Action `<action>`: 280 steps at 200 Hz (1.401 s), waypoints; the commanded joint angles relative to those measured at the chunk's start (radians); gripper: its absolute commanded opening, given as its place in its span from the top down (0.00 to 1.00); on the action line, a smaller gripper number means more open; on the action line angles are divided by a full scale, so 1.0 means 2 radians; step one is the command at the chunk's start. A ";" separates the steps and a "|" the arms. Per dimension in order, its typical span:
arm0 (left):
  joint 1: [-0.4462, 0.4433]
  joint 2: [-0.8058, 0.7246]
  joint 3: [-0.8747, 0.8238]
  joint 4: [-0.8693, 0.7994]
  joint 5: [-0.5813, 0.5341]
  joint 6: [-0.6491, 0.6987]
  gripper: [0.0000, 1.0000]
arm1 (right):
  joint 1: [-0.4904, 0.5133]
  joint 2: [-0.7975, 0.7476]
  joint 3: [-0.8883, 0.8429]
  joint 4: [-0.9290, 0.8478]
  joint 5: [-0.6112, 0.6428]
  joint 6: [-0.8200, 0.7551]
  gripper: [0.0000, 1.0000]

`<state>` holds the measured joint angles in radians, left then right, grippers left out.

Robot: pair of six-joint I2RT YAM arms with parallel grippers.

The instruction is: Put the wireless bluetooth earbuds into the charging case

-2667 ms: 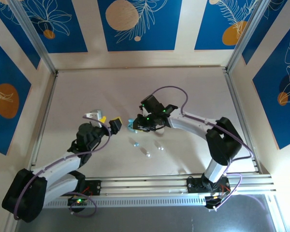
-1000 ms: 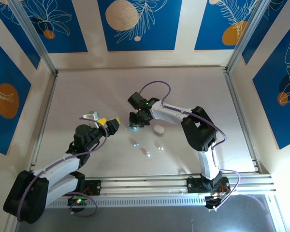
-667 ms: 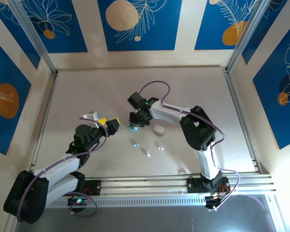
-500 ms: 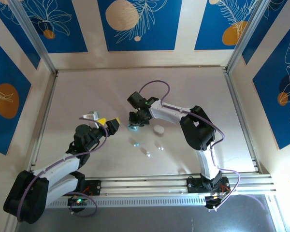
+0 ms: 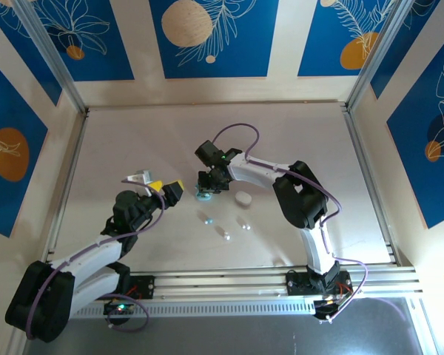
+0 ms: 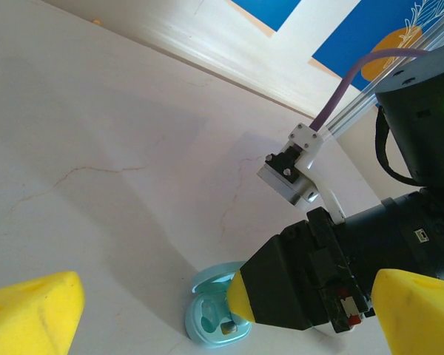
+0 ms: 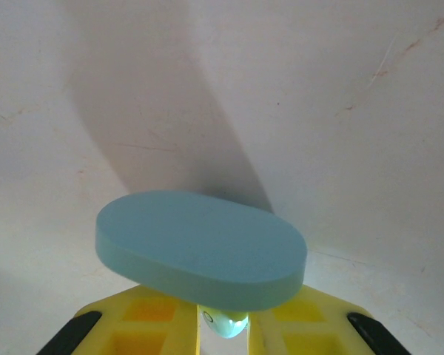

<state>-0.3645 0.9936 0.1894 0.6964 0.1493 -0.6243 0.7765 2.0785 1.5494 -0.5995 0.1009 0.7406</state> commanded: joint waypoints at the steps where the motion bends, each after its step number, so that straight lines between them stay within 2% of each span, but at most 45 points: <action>1: 0.004 -0.005 -0.002 0.018 0.009 -0.007 0.01 | -0.003 0.006 0.010 -0.016 0.004 -0.007 0.80; 138: 0.004 -0.006 -0.002 0.017 0.007 -0.006 0.01 | 0.003 -0.005 0.015 -0.027 0.011 -0.010 0.73; 280: 0.004 -0.007 -0.003 0.017 0.006 -0.006 0.01 | 0.010 -0.030 0.007 -0.032 0.017 -0.006 0.72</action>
<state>-0.3645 0.9936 0.1894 0.6964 0.1493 -0.6308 0.7883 2.0754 1.5520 -0.6422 0.1284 0.7334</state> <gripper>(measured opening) 0.994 0.277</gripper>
